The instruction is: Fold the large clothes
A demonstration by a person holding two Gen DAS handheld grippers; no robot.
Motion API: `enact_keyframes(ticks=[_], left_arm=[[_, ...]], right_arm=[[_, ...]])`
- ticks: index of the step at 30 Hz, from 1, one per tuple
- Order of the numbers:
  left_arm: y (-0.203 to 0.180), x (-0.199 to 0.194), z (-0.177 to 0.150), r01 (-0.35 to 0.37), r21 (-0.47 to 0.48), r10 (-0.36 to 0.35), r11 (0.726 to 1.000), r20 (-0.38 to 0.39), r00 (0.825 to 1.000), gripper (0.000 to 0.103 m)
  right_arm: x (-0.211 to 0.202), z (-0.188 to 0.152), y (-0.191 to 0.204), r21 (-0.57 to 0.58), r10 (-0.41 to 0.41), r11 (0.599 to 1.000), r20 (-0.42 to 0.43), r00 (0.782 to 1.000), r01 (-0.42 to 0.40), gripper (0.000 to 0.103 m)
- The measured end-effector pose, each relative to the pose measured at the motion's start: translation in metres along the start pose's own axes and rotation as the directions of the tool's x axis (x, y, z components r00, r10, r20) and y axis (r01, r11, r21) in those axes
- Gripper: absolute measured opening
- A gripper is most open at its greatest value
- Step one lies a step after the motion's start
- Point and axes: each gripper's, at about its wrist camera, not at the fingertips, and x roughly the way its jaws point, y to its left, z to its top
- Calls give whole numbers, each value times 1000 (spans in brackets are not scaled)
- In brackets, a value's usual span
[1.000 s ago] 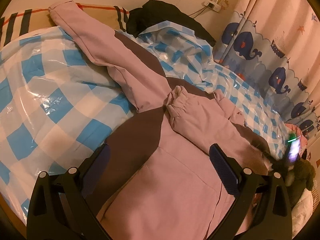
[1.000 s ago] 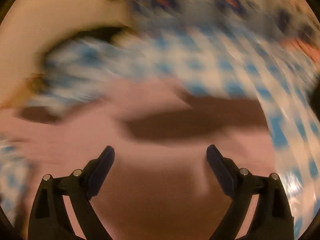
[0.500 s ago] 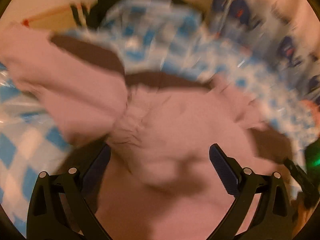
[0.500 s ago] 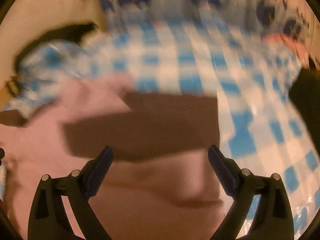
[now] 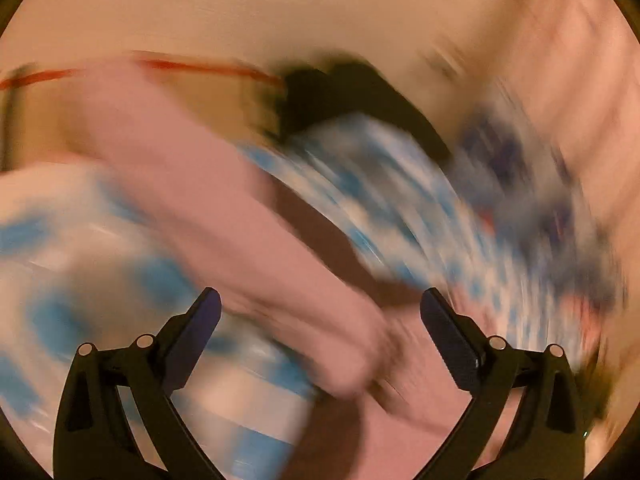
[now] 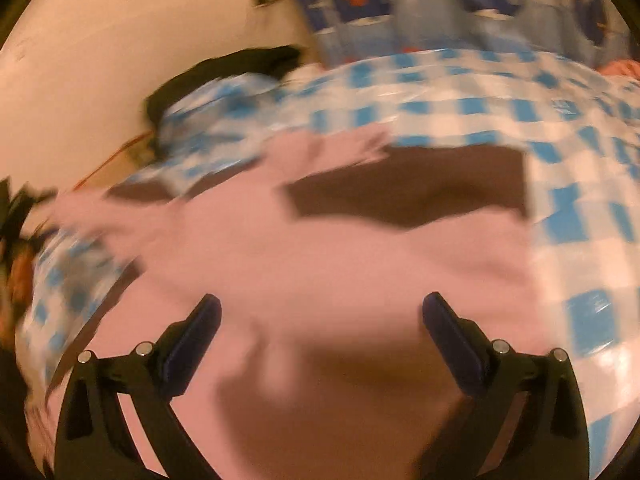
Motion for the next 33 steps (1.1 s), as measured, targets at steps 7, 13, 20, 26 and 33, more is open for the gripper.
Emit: enact_keyframes(ticks=[7,13,20,26,33], left_arm=[[150,-17,89,44,-327,-34,944,37,999,96],[183,15,101,146,-407,-147,901,30,989,96],[163,57,110,112,-398,-98,911,54,994,96],[134,92,113,-40,-320,28,947,-40,999,32],[41,54,111,92,-134,-80,987,89,993,18]], right_arm=[[51,-31,12,-29,-34,999,-86,996,32,97],[54,-30,8,2,-3,1000,-72,997,3,97],[53,-36,18,12,5,1000,-62,998,-4,97],[53,-38,21,24,19,1000,-50,999,-18,97],[51,-37,16,46,48,998,-36,998,-46,97]])
